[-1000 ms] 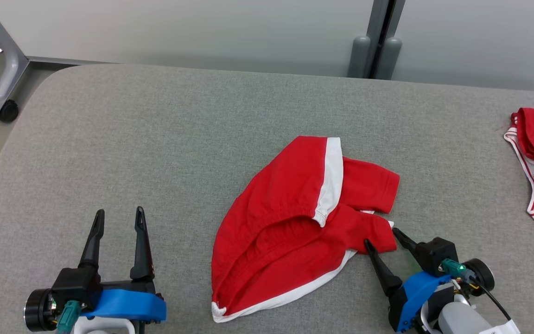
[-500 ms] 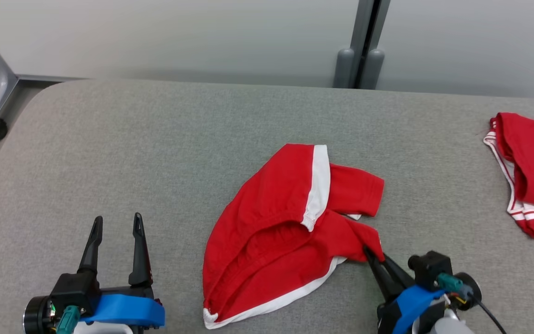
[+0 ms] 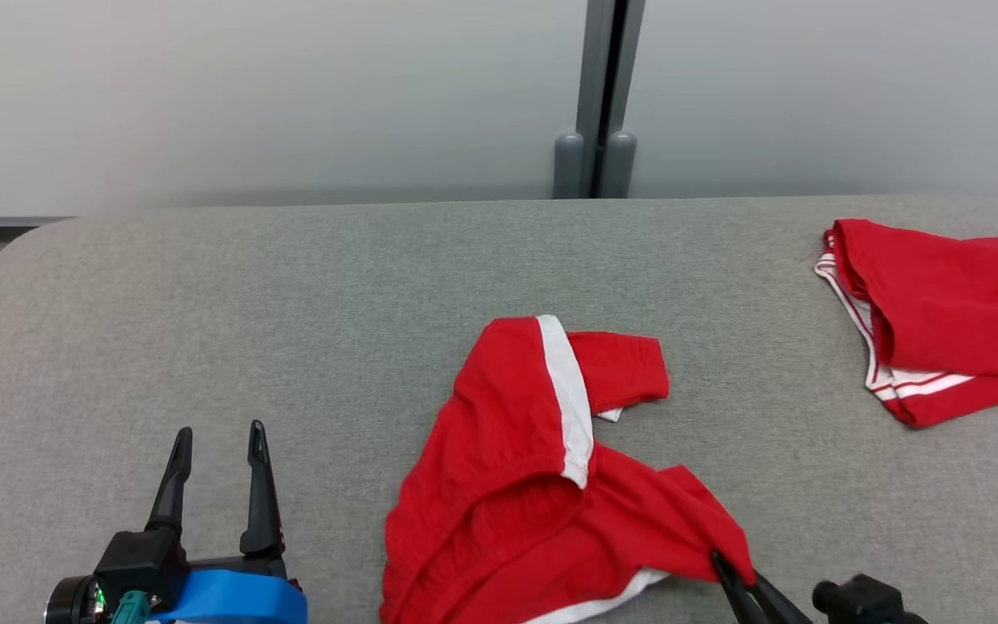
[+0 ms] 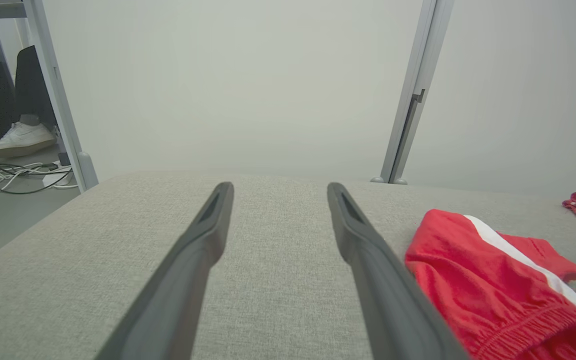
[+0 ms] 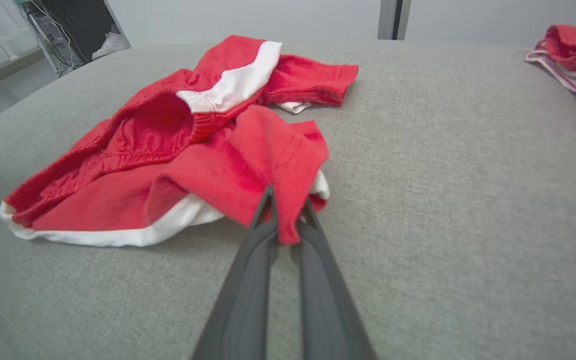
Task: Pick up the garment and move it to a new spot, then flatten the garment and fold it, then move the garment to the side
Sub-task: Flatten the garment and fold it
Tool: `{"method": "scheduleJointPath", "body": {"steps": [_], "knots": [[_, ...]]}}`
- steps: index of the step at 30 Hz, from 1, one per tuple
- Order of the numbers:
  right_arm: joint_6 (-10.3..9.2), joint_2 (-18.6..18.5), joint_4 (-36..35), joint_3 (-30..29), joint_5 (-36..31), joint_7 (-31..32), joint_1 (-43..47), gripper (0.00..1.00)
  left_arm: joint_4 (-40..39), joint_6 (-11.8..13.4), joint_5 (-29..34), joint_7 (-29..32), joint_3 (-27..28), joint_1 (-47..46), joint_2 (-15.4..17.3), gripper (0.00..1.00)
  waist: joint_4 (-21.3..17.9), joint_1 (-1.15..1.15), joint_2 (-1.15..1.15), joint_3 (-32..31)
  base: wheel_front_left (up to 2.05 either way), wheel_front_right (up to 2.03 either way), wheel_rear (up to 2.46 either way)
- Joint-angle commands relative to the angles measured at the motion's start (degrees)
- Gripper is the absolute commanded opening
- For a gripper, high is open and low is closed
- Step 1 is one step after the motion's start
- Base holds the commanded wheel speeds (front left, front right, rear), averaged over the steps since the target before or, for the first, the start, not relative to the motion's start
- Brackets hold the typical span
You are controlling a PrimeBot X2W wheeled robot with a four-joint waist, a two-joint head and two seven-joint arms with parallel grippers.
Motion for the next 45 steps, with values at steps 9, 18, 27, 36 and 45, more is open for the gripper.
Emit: {"method": "scheduleJointPath", "body": {"steps": [9,18,27,36,45], "knots": [[0.01,0.0,-6.8,-5.4,-1.0,5.5,6.7,1.00,0.1,-0.3,-0.1,-0.2,-0.2,0.1,0.0,1.00,-1.4,0.01,0.00,-0.4,0.00,0.00,0.00],[0.01,3.2,-8.7,-11.6,-5.4,0.5,3.8,1.00,0.0,-1.0,1.1,-0.2,0.7,0.8,0.0,1.00,-1.2,0.01,0.00,-0.8,0.00,0.00,0.00],[0.01,6.9,-8.2,-14.1,-8.7,-3.3,-1.0,1.00,-0.5,-1.1,1.6,-0.2,0.8,0.7,0.0,1.00,-1.5,0.01,0.00,-0.4,0.00,0.00,0.00],[0.01,8.8,-6.4,-15.1,-10.3,-3.4,-3.6,1.00,-0.5,-1.5,2.4,-0.2,-1.7,-0.4,0.0,1.00,-1.2,0.01,0.00,0.4,0.00,0.00,0.00],[0.01,9.2,-6.1,-16.1,-10.2,-3.4,-4.4,1.00,0.4,-3.5,1.5,-0.2,-10.5,-1.2,0.0,1.00,-2.3,0.01,0.00,1.3,0.00,0.00,0.00]]}}
